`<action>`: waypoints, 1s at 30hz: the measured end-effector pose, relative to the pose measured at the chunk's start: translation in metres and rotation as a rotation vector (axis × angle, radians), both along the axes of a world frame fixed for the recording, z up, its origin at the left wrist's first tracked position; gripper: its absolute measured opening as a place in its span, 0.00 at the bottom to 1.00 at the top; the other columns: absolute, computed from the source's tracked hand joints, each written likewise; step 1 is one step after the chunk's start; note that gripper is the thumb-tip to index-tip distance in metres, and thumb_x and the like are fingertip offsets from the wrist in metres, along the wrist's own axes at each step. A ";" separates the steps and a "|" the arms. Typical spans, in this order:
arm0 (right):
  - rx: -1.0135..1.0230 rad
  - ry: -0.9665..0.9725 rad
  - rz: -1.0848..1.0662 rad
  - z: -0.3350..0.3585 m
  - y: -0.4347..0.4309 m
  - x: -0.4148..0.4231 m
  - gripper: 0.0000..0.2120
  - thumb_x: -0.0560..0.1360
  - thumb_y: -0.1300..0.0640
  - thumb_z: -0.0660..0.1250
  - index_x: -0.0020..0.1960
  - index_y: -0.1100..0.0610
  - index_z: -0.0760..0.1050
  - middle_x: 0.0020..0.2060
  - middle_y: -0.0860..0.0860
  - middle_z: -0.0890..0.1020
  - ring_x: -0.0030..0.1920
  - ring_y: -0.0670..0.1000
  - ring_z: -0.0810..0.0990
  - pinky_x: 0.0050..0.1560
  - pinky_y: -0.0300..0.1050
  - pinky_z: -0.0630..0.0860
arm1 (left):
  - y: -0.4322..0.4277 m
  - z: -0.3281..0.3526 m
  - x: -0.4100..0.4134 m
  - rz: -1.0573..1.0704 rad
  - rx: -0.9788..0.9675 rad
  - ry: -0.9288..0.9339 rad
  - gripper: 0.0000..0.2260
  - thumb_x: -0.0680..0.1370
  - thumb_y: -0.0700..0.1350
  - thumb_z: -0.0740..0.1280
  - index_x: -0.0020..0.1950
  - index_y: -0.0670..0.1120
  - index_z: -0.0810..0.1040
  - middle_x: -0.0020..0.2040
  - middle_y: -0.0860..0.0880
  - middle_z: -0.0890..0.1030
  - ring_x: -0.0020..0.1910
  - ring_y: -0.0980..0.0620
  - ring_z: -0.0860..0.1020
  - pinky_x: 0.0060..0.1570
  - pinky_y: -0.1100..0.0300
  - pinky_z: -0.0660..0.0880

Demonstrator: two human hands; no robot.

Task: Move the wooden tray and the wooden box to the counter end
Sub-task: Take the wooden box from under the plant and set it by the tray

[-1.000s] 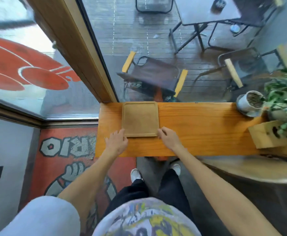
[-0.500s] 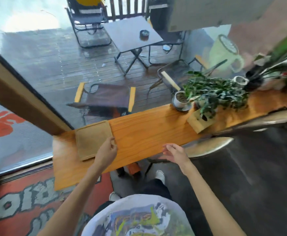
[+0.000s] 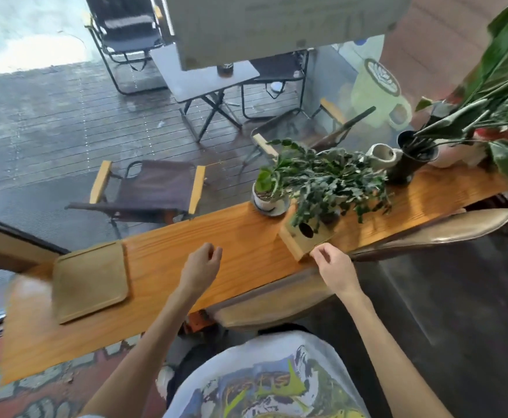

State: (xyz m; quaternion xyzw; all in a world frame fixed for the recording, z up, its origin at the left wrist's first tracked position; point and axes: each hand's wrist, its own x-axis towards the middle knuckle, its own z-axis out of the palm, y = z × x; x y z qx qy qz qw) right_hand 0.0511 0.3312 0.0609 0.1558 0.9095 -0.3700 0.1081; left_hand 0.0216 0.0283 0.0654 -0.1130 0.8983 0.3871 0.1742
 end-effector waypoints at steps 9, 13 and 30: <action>0.476 0.059 0.225 -0.019 0.076 -0.046 0.09 0.81 0.53 0.63 0.52 0.55 0.80 0.46 0.53 0.86 0.50 0.58 0.82 0.48 0.52 0.77 | 0.101 -0.016 -0.026 -0.040 -0.170 -0.027 0.12 0.83 0.47 0.58 0.47 0.41 0.75 0.39 0.44 0.79 0.36 0.45 0.76 0.31 0.54 0.67; 0.297 -0.021 0.035 -0.033 0.095 -0.064 0.13 0.82 0.50 0.61 0.58 0.55 0.80 0.50 0.56 0.86 0.53 0.61 0.82 0.51 0.53 0.78 | 0.125 -0.026 -0.044 0.004 -0.153 -0.071 0.13 0.83 0.47 0.57 0.48 0.40 0.75 0.42 0.42 0.80 0.39 0.41 0.77 0.34 0.52 0.68; -0.306 -0.536 -0.251 -0.114 0.103 -0.133 0.36 0.79 0.44 0.66 0.80 0.57 0.57 0.77 0.56 0.66 0.78 0.59 0.63 0.78 0.54 0.59 | 0.221 -0.109 -0.084 0.081 0.152 -0.589 0.23 0.84 0.52 0.54 0.77 0.46 0.60 0.72 0.39 0.72 0.67 0.36 0.73 0.66 0.48 0.72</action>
